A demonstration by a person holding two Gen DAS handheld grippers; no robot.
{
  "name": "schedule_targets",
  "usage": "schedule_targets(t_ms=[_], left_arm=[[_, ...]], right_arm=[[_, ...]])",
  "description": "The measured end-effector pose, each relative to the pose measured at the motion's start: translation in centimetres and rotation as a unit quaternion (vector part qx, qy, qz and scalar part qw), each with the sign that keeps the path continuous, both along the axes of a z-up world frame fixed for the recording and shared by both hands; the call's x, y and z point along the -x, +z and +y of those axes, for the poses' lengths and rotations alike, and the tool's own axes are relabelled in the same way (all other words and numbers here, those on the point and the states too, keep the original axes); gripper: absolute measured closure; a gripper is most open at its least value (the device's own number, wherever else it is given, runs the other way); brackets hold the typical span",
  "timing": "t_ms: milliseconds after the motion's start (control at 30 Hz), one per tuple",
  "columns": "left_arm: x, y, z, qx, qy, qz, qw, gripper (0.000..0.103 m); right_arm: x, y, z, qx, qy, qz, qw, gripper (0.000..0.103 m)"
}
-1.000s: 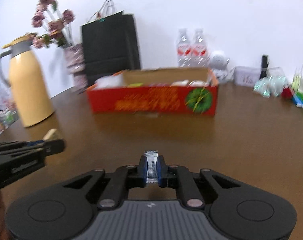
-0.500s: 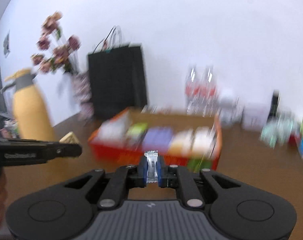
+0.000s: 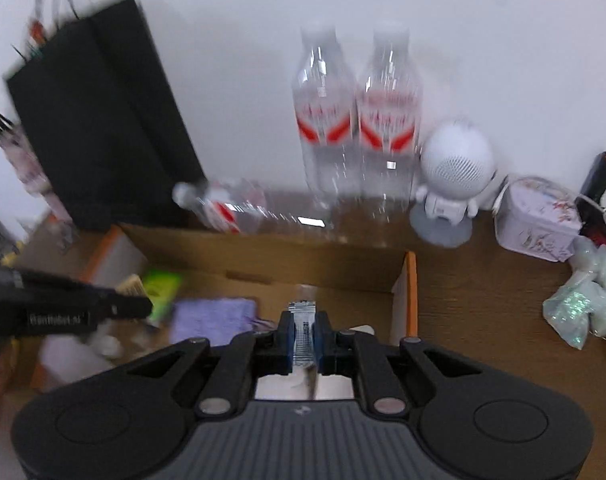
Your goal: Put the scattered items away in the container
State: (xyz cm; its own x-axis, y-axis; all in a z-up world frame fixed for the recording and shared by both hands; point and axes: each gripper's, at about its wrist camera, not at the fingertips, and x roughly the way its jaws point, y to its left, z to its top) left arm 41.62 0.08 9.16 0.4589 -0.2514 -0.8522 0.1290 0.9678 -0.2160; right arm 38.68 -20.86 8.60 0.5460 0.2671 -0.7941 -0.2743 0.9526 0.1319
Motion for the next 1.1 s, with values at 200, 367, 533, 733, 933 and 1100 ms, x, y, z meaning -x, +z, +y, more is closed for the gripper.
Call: schedule_targets(t_ms=[200,367,533,733,933,1100], left_arm=[[-2.4,-1.9,1.4,0.006,0.058,0.011,0.9982,0.025],[-1.0,0.5,1.5,-0.009,0.054,0.017,0.9984,0.002],[1.4,3.4,0.9,-0.047,0.044,0.049,0.9968,0.0],[6.4,7.1,-0.2,-0.098,0.031,0.034,0.9941,0.0],[11.6,9.2,-0.5,-0.126,0.041,0.03,0.9907,0.0],[15.3,9.2,-1.2,-0.139,0.035,0.037,0.989,0.0]], right_arm=[[-3.7,-3.4,1.0,0.034,-0.007,0.051,0.998,0.076],[-2.8,-2.7,0.9,0.038,-0.016,0.065,0.997,0.048],[-0.4,0.6,0.7,0.04,-0.016,0.072,0.996,0.033],[3.7,3.8,0.9,0.027,0.004,0.087,0.996,0.023],[8.2,5.4,0.5,0.02,0.007,0.093,0.995,0.016],[11.5,4.7,0.4,-0.006,-0.001,0.119,0.993,0.015]])
